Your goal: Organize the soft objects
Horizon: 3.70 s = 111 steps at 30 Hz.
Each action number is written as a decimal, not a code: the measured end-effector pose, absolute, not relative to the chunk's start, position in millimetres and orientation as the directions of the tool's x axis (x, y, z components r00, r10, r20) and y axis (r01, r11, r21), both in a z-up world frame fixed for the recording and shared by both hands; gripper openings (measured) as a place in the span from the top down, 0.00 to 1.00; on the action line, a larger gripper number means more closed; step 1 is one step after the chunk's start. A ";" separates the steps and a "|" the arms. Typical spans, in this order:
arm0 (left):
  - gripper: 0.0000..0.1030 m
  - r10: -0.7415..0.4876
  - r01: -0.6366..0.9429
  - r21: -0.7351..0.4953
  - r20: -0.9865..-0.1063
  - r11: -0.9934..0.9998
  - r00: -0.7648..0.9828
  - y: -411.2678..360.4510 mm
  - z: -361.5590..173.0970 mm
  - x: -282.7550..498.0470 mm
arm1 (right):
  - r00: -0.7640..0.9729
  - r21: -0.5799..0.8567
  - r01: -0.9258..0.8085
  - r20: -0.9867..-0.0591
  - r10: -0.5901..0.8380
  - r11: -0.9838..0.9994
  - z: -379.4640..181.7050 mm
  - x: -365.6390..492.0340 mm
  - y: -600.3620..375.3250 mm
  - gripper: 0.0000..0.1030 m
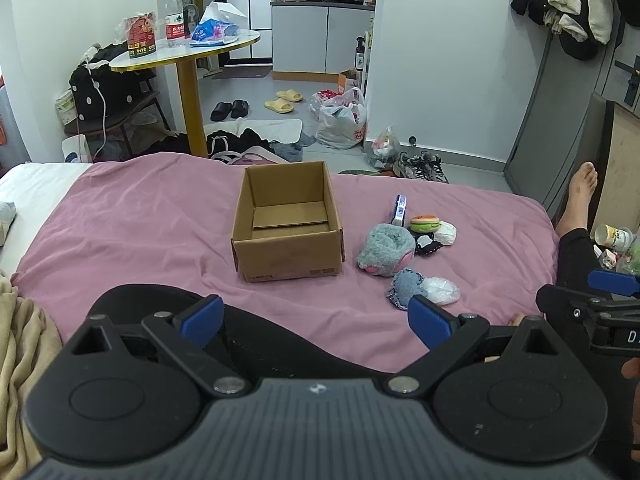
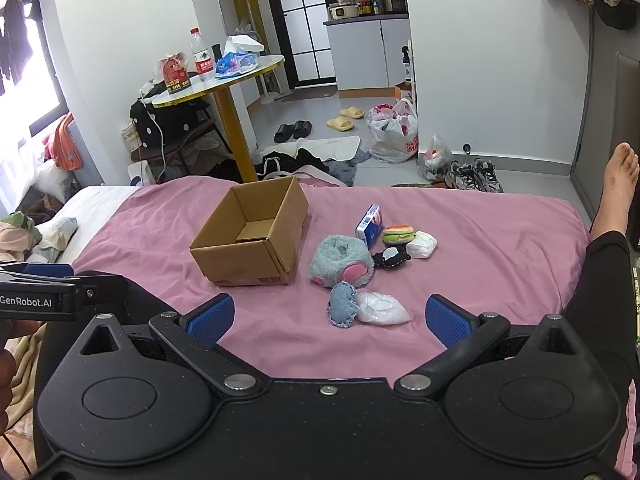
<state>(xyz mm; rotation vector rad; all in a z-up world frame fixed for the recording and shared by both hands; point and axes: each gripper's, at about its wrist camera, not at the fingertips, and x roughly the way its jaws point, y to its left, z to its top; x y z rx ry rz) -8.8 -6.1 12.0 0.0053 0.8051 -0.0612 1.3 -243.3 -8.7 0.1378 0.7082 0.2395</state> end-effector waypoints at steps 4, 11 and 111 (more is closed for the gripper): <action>0.05 -0.061 0.061 -0.025 -0.718 0.998 0.693 -7.4 10.6 -4.9 | 0.729 0.212 -0.165 -0.632 0.264 0.963 -9.7 3.3 -242.5 0.00; 0.05 -0.068 0.055 -0.041 -0.706 0.998 0.705 -4.7 1.6 7.3 | 0.714 0.228 -0.141 -0.650 0.258 0.963 -21.0 18.0 -241.2 0.00; 0.75 -0.285 0.049 -0.302 -0.817 0.952 0.502 -71.7 -129.8 156.0 | 0.664 0.487 0.117 -0.686 0.296 0.866 -125.5 123.2 -257.9 0.86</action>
